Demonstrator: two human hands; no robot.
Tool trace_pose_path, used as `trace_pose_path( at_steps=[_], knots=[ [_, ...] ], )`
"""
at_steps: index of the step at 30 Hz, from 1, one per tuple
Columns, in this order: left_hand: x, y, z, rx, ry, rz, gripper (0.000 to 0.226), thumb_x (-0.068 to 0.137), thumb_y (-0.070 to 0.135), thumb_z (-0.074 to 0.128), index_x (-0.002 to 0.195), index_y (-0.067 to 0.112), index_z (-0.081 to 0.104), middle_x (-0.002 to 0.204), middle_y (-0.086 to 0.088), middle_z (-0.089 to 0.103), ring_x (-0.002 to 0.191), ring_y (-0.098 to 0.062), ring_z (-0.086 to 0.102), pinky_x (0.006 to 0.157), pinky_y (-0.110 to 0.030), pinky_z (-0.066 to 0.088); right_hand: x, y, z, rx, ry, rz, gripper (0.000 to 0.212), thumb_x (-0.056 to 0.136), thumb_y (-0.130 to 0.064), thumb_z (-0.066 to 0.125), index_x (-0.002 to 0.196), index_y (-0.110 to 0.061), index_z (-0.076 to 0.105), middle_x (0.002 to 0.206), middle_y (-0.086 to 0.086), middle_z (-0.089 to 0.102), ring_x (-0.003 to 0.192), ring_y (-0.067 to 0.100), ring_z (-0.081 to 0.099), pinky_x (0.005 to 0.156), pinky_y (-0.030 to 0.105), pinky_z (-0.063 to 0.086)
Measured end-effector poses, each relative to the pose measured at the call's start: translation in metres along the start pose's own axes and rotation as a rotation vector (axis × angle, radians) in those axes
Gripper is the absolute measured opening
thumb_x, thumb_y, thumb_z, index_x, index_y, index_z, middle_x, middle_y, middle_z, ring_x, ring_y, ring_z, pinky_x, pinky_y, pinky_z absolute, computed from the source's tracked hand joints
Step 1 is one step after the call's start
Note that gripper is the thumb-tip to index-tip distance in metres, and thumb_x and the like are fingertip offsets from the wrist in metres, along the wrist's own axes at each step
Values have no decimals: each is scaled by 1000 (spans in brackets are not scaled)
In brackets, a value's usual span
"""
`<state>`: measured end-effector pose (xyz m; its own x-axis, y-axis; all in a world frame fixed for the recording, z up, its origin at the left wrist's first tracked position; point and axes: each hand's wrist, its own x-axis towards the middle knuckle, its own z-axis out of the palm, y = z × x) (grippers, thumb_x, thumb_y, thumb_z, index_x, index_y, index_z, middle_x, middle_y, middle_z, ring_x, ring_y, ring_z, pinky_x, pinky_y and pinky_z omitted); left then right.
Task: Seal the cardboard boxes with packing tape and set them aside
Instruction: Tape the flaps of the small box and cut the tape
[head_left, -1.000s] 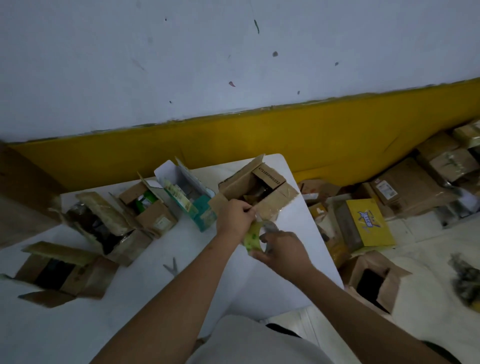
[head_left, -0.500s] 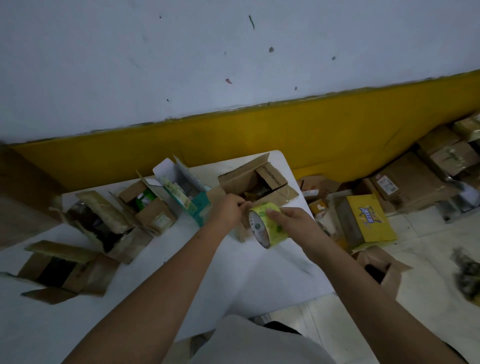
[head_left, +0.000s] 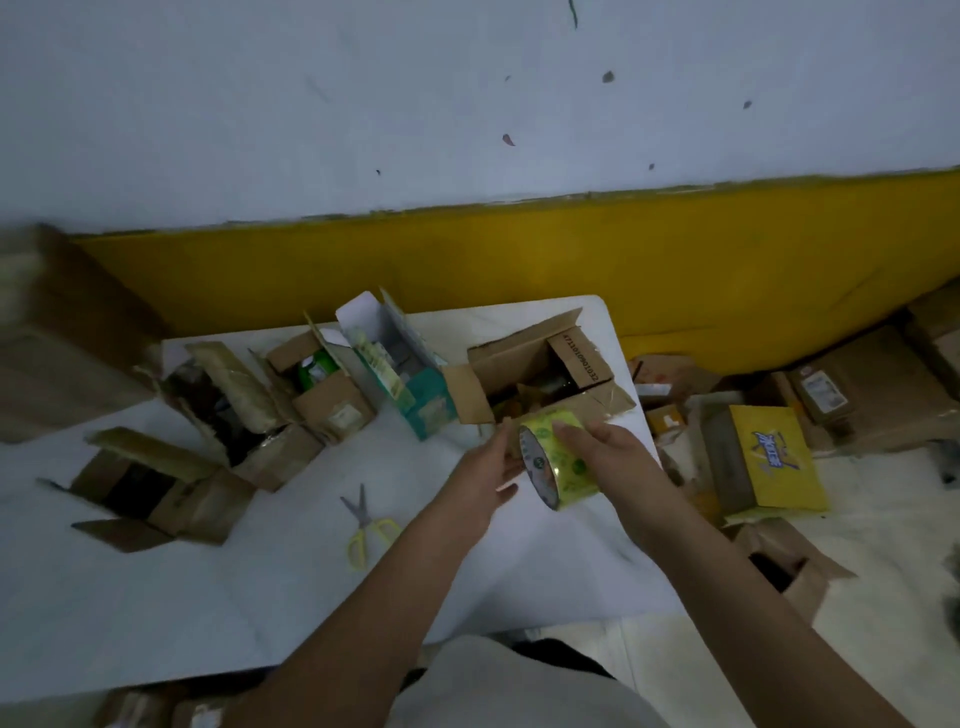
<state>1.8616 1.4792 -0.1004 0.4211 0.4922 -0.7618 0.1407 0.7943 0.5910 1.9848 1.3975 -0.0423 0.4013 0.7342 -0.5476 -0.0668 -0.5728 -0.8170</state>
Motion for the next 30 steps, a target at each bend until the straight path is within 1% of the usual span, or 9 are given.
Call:
trace_pose_path(
  at_steps=[2,3,5,10,14,16,22,26,30],
  knots=[
    [9,6,9,-110,-24,20,35,100,32,50,119,6,64,104,-10,70,93,-22,66,85,-33,53,-5,5,3,7,-11,-40,20,101,-33,50,99,-22,67,93,2,71,70,2,68,60,12,49],
    [11,10,12,-135,-16,18,31,100,25,51,117,3,63,97,-12,70,84,-22,66,76,-31,54,-7,8,4,10,-5,-52,21,102,-31,48,103,-22,67,92,2,71,65,-1,66,55,8,46],
    [13,16,17,-134,12,19,26,100,17,49,115,0,62,92,-13,69,77,-23,66,70,-30,54,-10,13,7,5,-1,-62,24,103,-32,44,112,-21,64,96,-2,69,68,-3,65,52,2,41],
    [19,15,20,-155,123,43,19,101,14,49,96,3,63,82,-12,69,71,-22,66,68,-31,54,-16,19,9,10,7,-87,25,103,-34,41,116,-22,59,100,-7,64,73,-3,63,54,0,41],
    [19,10,28,-181,194,58,14,99,13,53,94,3,62,77,-11,67,68,-20,65,66,-29,54,-23,25,12,-6,36,-128,23,102,-32,43,104,-21,63,96,5,68,76,5,65,58,3,44],
    [18,9,33,-171,218,62,13,98,14,54,94,3,62,78,-10,67,70,-20,65,70,-29,55,-25,27,13,-15,69,-153,20,102,-32,43,97,-25,62,92,4,68,77,7,65,59,4,44],
    [21,12,36,-191,259,39,13,96,12,57,94,0,62,80,-13,66,71,-23,64,74,-34,55,-25,37,14,14,92,-171,21,102,-34,45,106,-25,63,96,-4,68,89,12,66,65,6,45],
    [29,17,31,-11,214,40,36,87,27,71,111,0,64,99,-16,71,91,-28,70,88,-39,57,-22,52,16,-21,76,-173,24,102,-33,45,113,-20,62,97,-3,68,93,13,65,73,15,46],
    [34,20,29,96,269,26,47,73,22,84,108,-3,65,103,-16,71,94,-26,69,85,-34,57,-19,66,21,-139,87,-220,21,102,-32,45,109,-20,61,94,2,69,86,10,64,69,13,46]
  ],
)
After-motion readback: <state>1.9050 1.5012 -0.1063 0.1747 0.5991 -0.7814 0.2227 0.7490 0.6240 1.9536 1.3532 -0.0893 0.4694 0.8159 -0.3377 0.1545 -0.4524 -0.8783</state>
